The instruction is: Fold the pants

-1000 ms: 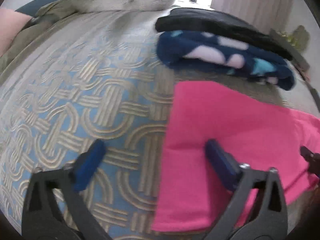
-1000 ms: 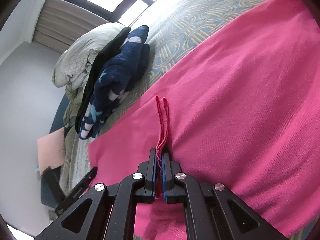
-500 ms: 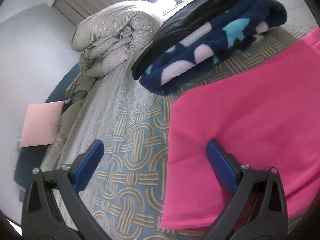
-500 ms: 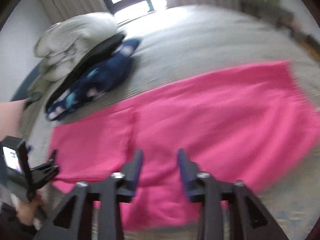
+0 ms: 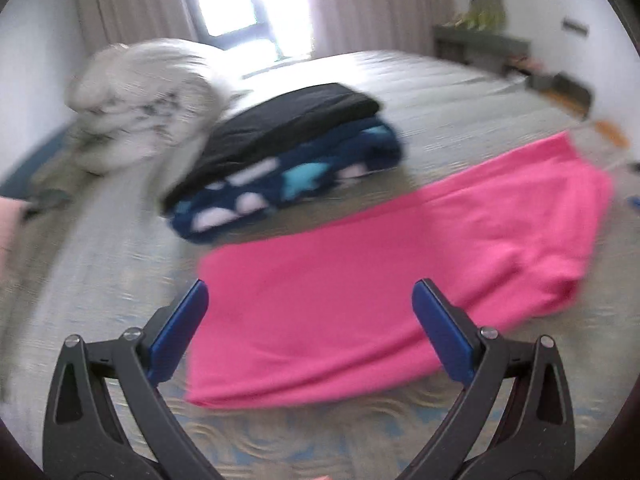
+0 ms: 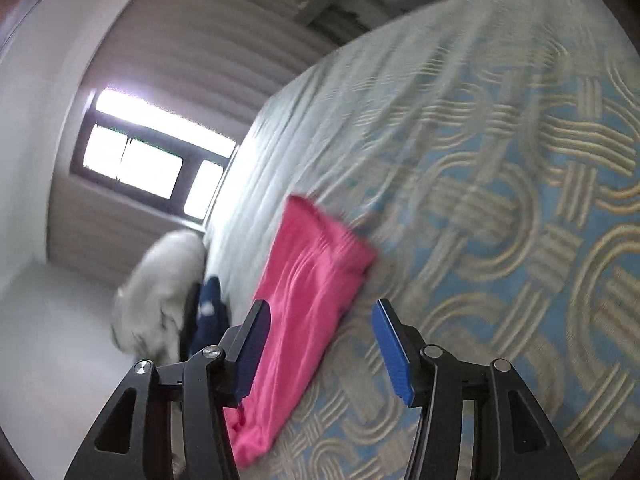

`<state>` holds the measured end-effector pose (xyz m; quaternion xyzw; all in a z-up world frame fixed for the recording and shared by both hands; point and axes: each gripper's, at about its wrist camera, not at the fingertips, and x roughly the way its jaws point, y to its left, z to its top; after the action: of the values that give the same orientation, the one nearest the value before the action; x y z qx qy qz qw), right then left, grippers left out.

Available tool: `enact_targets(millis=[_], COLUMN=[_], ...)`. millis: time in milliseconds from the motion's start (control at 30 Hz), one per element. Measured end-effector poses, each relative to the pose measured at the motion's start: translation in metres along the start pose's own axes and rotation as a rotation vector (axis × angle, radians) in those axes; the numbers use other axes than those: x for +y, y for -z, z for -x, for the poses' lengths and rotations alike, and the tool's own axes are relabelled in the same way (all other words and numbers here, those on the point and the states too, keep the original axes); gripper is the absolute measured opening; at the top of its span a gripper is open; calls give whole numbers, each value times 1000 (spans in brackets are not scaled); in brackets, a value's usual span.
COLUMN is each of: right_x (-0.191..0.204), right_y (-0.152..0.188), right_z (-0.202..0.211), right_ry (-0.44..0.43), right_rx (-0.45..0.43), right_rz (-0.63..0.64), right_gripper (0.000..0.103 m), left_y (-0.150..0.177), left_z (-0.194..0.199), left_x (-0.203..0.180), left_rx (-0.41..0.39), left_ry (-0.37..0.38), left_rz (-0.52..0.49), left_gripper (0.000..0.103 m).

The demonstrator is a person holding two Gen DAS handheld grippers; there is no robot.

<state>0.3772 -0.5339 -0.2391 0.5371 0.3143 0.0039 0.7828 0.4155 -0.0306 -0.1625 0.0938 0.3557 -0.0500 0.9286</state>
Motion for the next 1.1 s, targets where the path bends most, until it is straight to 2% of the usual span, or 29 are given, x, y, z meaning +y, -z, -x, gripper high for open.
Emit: enact_targets(millis=[100, 167, 233, 433, 533, 567, 633, 733, 833, 967, 1100], right_x=[-7, -3, 3, 26, 32, 31, 32, 33, 50, 92, 150], right_y=[-4, -4, -3, -5, -10, -14, -18, -17, -15, -8, 13], right_z=[-16, -27, -39, -72, -83, -83, -89, -87, -73, -64, -63], right_ry=[-48, -43, -15, 96, 119, 122, 149, 116, 107, 103, 70], right_rx=[56, 71, 78, 98, 95, 94, 96, 80, 43, 10, 11], right_rz=[-55, -51, -34, 16, 14, 18, 25, 10, 73, 169, 277], right_gripper=[55, 55, 55, 55, 55, 51, 12, 12, 12, 12, 12], left_y=[2, 4, 6, 0, 3, 6, 12, 21, 27, 38, 51], left_z=[2, 6, 13, 16, 13, 10, 8, 8, 7, 5, 5], left_x=[7, 12, 5, -28, -40, -43, -43, -31, -7, 36, 80], left_rx=[16, 3, -1, -22, -14, -5, 4, 10, 13, 21, 9], left_ry=[97, 166, 198, 264, 287, 294, 295, 291, 276, 281, 297], left_rz=[69, 133, 158, 130, 124, 122, 123, 148, 195, 329, 459], left_gripper=[101, 101, 101, 101, 101, 101, 101, 101, 101, 101, 101])
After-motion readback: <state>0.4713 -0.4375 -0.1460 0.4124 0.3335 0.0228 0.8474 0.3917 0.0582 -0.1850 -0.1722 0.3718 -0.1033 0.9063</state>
